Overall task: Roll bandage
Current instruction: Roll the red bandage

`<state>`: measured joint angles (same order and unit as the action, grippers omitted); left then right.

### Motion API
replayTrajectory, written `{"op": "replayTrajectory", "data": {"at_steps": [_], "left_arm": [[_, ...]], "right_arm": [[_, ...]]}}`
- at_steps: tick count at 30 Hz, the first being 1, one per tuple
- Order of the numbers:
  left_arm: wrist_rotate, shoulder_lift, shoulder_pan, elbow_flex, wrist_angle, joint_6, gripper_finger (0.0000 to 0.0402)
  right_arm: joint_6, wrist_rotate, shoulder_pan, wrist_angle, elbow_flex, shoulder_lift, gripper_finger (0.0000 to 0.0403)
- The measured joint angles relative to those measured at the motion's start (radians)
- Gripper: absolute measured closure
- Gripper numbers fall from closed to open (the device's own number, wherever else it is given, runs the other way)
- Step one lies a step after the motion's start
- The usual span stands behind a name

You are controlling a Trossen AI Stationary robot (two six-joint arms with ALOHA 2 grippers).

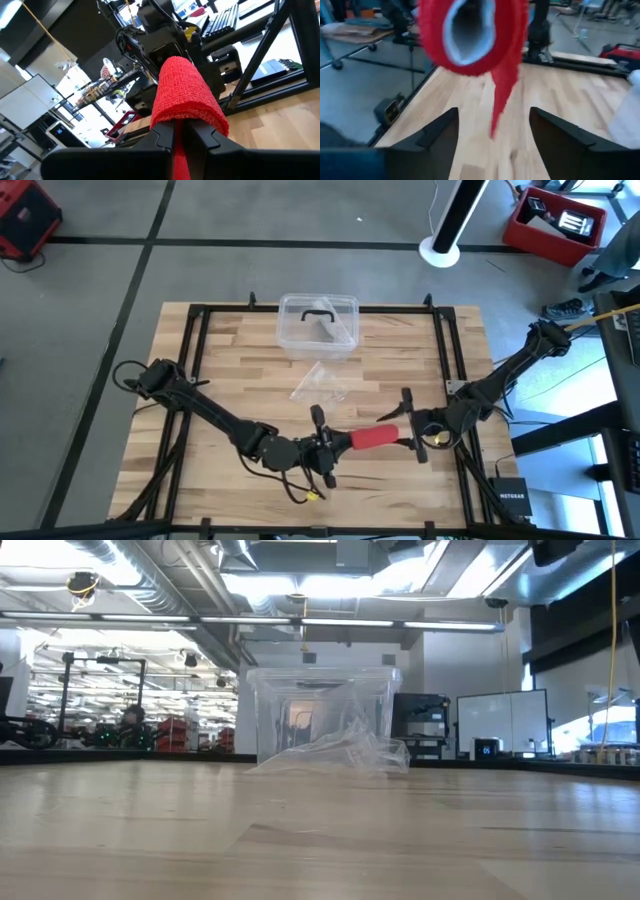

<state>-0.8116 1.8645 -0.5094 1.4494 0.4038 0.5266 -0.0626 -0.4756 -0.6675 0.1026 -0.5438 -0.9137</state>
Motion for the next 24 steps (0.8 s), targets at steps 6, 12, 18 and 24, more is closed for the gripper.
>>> {"op": "replayTrajectory", "data": {"at_steps": [6, 12, 18, 24], "left_arm": [[0.000, 0.000, 0.008, 0.000, 0.002, 0.003, 0.0389], [0.000, 0.000, 0.004, 0.000, 0.007, -0.002, 0.0389], [0.000, 0.000, -0.010, -0.001, 0.080, 0.035, 0.0389], [-0.080, 0.001, -0.009, -0.001, 0.105, 0.203, 0.0389]], "right_arm": [[0.097, -0.012, 0.001, 0.138, 0.000, -0.094, 0.0236], [0.181, -0.062, 0.001, 0.207, 0.000, -0.126, 0.0364], [0.176, -0.077, 0.001, 0.181, -0.001, -0.125, 0.0385], [0.116, 0.020, -0.001, 0.185, -0.001, -0.125, 0.0395]]}}
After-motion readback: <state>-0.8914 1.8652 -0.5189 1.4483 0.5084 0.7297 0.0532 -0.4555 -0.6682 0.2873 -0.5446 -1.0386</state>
